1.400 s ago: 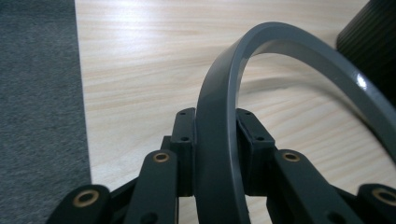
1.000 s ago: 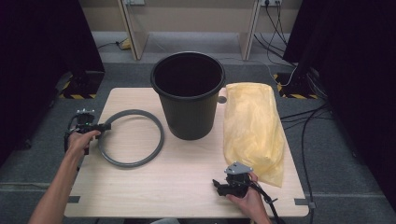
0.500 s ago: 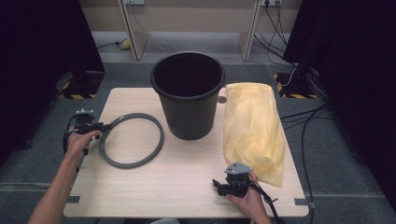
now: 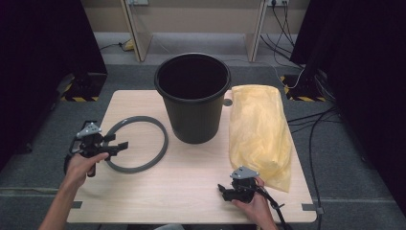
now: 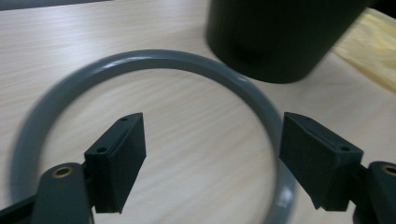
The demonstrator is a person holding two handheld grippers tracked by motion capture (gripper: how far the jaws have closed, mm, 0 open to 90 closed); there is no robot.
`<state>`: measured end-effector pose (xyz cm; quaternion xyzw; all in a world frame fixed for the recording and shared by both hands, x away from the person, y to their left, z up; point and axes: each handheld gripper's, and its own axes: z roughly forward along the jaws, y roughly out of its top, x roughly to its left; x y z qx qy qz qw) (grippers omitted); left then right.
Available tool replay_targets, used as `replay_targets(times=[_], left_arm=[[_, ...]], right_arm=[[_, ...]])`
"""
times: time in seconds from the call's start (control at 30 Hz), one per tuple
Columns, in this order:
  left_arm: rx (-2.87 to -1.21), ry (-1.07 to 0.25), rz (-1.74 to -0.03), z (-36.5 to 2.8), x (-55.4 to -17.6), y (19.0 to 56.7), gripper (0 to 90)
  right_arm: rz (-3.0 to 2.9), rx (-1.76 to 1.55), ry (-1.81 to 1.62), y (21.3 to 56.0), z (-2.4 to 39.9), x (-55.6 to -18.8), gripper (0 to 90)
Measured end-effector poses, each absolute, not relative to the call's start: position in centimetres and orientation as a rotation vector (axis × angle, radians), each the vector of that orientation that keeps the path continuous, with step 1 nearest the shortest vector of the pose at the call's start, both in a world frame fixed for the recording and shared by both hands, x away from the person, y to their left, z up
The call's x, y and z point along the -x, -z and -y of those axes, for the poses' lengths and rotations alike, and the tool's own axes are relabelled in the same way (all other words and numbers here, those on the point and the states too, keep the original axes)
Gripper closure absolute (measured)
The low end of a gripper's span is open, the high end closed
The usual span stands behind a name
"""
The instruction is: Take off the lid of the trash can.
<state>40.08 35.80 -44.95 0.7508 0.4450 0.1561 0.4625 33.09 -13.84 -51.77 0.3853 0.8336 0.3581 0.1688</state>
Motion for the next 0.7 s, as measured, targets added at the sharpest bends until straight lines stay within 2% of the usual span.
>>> replay_targets(times=[0.13, 0.33, 0.53, 0.7], left_arm=[[-1.865, -0.355, -1.029, -33.7, -37.6, 46.0, 20.6], [-1.913, -0.402, -0.990, -31.6, -35.2, 47.7, 20.5], [-1.969, -0.438, -0.948, -29.7, -33.6, 49.5, 20.5], [-2.036, -0.392, -0.895, -28.2, -32.9, 51.1, 20.5]], right_arm=[[-2.372, -1.100, -1.022, 51.5, 13.9, -33.2, 22.0], [-2.339, -1.106, -1.051, 50.4, 14.3, -33.2, 22.9], [-2.287, -1.119, -1.073, 48.9, 15.4, -33.2, 22.9], [-2.203, -1.139, -1.087, 46.6, 17.5, -33.6, 20.2]])
